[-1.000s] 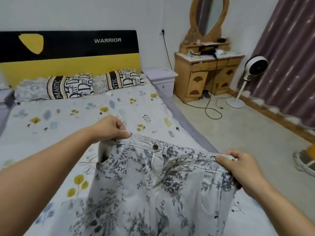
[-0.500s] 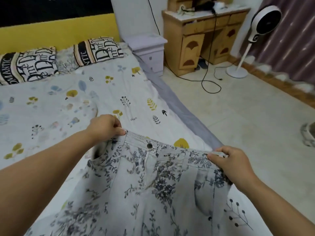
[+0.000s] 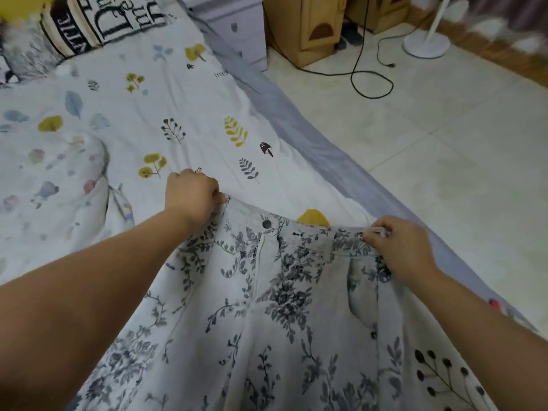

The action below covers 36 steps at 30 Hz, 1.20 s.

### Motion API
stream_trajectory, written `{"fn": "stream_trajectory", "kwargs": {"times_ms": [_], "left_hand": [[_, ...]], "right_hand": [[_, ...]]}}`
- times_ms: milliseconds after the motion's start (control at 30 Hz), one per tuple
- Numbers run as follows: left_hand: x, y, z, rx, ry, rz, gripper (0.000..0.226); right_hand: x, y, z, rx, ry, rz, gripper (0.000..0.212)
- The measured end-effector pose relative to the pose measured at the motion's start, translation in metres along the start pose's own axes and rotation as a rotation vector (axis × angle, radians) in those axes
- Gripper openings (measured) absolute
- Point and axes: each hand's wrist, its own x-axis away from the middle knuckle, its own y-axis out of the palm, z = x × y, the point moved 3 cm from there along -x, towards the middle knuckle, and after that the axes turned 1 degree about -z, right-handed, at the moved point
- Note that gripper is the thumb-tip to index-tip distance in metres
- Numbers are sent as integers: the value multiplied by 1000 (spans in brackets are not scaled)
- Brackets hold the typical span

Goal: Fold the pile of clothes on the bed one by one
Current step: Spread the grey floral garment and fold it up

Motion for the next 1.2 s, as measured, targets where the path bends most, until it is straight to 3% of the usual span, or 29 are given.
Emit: {"fn": "stream_trajectory", "kwargs": {"times_ms": [233,333,400,467,600,733,800,867,1000,1067,1133,1200], "left_hand": [[-11,59,19,-38,-45,-89,24],[-5,70,38,95,19,-64,31],[2,70,56,231,184,-28,29],[10,73,73,273,336,-122,25],[12,84,81,267,312,-270,16],[3,72,96,447,307,-126,9],[-1,64,104,469,321,-9,13],[-5,65,110,502,312,6,19],[-7,82,105,675,207,-153,19],[-5,79,99,872,118,-158,36],[0,76,100,781,130,-164,54],[8,79,108,505,213,-283,67]], "right_hand": [[-13,39,31,358,-52,-35,21],[-10,50,27,657,-205,130,18],[-3,56,13,661,-356,251,11],[2,68,8,662,-423,202,14],[2,84,8,660,-331,-8,39],[-5,74,-7,557,-358,138,31],[-6,67,-16,464,-373,248,24],[-8,67,-20,414,-374,271,20],[-16,86,-13,617,-251,-21,23],[-18,90,-11,611,-208,-90,33],[-19,91,-13,608,-205,-85,36],[-20,93,-14,644,-186,-124,38]]}}
